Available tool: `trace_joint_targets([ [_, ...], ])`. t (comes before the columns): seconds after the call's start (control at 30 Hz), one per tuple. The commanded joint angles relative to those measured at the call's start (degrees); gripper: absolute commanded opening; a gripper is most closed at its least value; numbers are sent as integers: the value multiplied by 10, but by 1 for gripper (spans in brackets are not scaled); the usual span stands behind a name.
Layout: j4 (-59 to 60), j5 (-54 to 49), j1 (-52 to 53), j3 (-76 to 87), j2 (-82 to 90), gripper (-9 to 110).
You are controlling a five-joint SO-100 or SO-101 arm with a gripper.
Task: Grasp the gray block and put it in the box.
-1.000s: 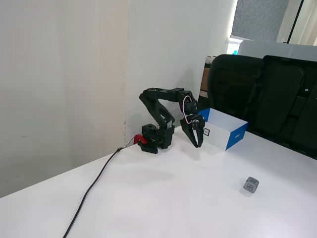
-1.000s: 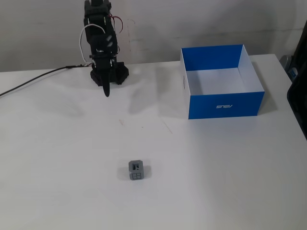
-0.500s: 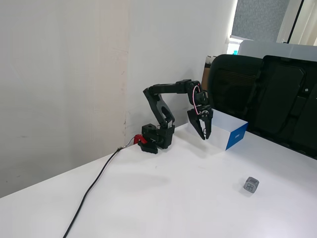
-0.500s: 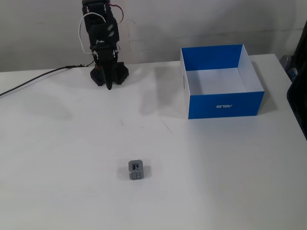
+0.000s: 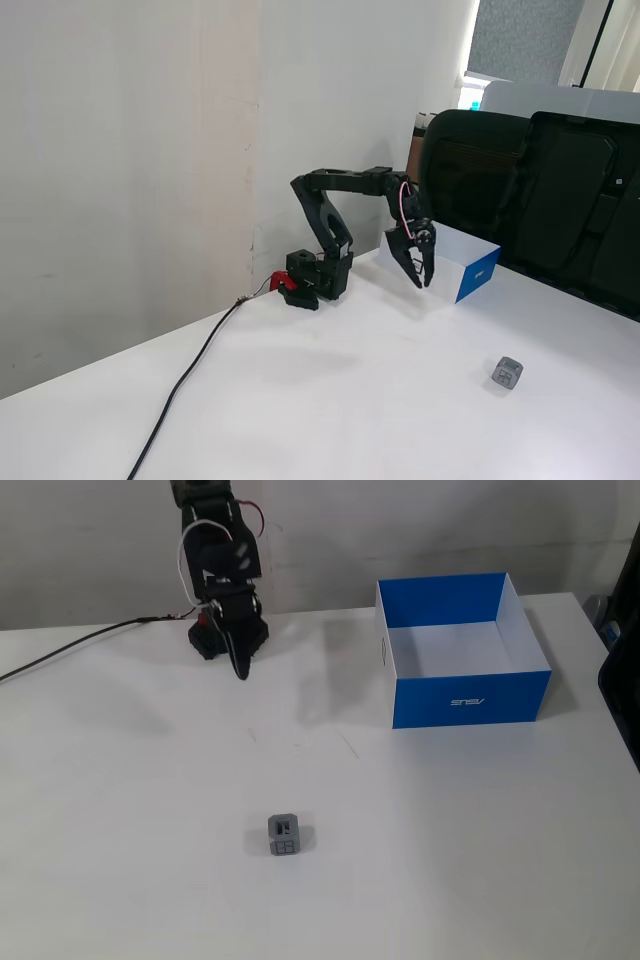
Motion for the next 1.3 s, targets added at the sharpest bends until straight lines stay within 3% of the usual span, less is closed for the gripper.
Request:
trace_joint_targets([
  [0.0, -12, -8, 3, -40, -29, 0],
  [0.4, -33, -33, 8, -79, -126, 15],
  [1.27, -26, -47, -29, -306, -372, 17],
])
